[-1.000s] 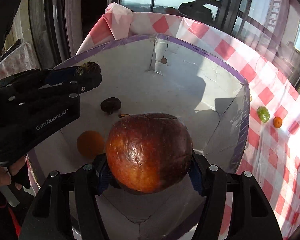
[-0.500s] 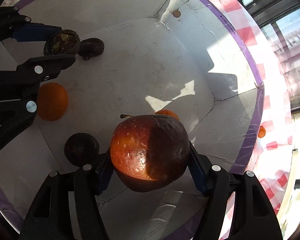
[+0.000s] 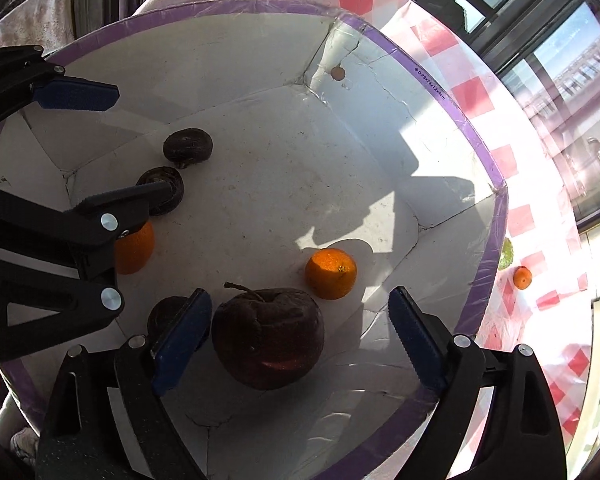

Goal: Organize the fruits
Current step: 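Withdraw both tools from the box back over the tablecloth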

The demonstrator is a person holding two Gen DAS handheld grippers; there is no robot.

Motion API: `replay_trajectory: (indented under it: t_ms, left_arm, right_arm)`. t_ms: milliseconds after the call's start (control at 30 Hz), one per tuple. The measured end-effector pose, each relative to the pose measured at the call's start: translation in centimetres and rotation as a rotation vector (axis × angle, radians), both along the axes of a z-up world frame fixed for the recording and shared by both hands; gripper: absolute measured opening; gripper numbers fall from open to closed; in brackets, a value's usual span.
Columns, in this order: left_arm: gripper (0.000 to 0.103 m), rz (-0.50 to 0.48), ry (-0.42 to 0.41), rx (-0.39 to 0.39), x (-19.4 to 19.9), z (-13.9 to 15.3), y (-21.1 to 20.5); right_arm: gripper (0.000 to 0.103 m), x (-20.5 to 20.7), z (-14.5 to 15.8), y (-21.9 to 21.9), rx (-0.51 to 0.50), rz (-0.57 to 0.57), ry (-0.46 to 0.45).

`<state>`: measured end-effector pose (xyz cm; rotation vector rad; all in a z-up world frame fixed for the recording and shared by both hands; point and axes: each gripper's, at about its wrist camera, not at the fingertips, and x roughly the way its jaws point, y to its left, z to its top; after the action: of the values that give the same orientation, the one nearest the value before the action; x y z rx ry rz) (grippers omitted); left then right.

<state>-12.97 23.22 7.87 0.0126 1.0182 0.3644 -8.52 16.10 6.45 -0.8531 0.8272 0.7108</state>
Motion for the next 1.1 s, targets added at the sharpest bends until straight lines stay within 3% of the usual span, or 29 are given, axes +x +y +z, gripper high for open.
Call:
replay_trajectory:
  t_ms: [33, 133, 200, 233, 333, 467, 533, 600, 767, 967, 1100]
  left_arm:
    - [0.091, 0.028, -0.026, 0.053, -0.1, 0.5, -0.4]
    - [0.094, 0.051, -0.165, 0.173, -1.0, 3.4, -2.6]
    - [0.094, 0.080, -0.303, 0.239, -1.9, 6.3, -4.2]
    - [0.100, 0.091, -0.391, 0.265, -2.5, 7.8, -5.2]
    - [0.101, 0.052, -0.650, 0.266, -4.4, 11.6, -9.0]
    - [0.101, -0.119, -0.812, 0.210, -3.5, 12.9, -15.2]
    - [0.101, -0.197, -0.810, 0.139, -1.6, 11.8, -17.9]
    - [0.101, -0.279, -0.755, 0.048, 1.4, 9.7, -20.2]
    - [0.101, -0.352, -0.504, -0.117, 11.1, 1.9, -24.2]
    - [0.101, -0.318, -0.363, -0.115, 17.9, -4.0, -24.8]
    - [0.101, -0.238, -0.287, -0.217, 19.5, -5.5, -22.6]
  right_arm:
    - [0.086, -0.9, 0.3, 0.3, 0.036, -0.005, -0.038]
    - [0.086, -2.1, 2.4, -1.6, 0.198, 0.008, -0.124]
    - [0.086, -2.7, 3.9, -3.9, 0.315, 0.005, -0.209]
    - [0.086, -2.9, 4.7, -5.3, 0.361, -0.014, -0.272]
    - [0.088, -2.4, 6.6, -10.6, 0.524, -0.129, -0.412]
    - [0.092, 2.2, 6.1, -19.7, 0.737, -0.380, -0.326]
    - [0.092, 5.2, 4.3, -23.9, 0.754, -0.522, -0.270]
    - [0.091, 7.9, 2.1, -27.6, 0.725, -0.642, -0.224]
    - [0.091, 11.6, -1.6, -34.7, 0.722, -0.835, -0.170]
    - [0.092, 16.8, -4.2, -36.5, 0.723, -0.891, -0.093]
    - [0.091, 21.6, -4.7, -34.2, 0.678, -0.847, -0.067]
